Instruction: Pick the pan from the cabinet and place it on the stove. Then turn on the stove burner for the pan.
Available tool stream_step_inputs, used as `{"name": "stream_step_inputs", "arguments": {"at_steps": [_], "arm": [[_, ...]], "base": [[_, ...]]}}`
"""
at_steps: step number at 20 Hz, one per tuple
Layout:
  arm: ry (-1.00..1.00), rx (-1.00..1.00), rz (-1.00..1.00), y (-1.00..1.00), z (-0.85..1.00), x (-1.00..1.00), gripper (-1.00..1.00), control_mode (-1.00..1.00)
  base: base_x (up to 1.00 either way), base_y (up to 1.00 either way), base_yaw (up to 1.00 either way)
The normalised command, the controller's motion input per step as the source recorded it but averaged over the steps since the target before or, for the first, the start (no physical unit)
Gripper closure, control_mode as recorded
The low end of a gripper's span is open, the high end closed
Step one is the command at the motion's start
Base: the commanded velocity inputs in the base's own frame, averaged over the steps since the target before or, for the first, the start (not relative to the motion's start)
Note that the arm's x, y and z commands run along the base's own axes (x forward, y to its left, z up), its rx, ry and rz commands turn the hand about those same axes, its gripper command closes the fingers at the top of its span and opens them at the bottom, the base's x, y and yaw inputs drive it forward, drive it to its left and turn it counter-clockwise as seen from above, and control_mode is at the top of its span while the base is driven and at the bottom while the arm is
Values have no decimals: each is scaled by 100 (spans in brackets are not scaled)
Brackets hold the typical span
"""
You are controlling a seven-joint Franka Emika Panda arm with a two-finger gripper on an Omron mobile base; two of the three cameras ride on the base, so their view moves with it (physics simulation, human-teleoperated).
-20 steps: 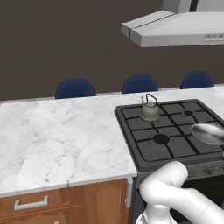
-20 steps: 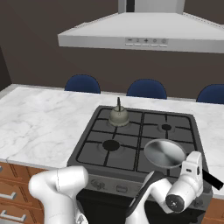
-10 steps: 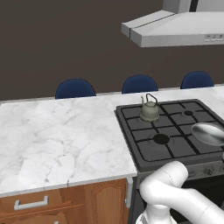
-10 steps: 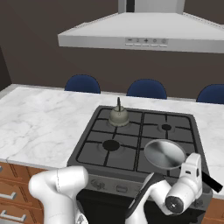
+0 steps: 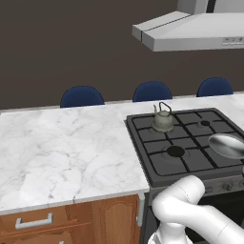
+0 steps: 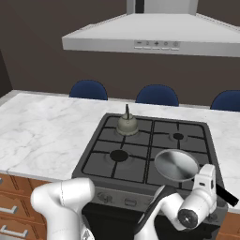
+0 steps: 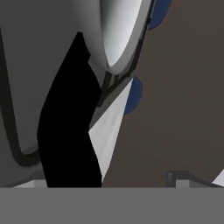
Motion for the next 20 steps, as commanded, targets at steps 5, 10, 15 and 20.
{"name": "stream_step_inputs", "arguments": {"at_steps": [5, 10, 15, 20], "arm": [[1, 0, 0, 8, -26, 27, -100, -100], [0, 0, 0, 4, -30, 8, -100, -100], [0, 0, 0, 1, -25, -3, -100, -100], [0, 0, -1, 2, -22, -22, -100, -100]], "base": [[0, 0, 0], [0, 0, 0], [0, 0, 0], [0, 0, 0]]}}
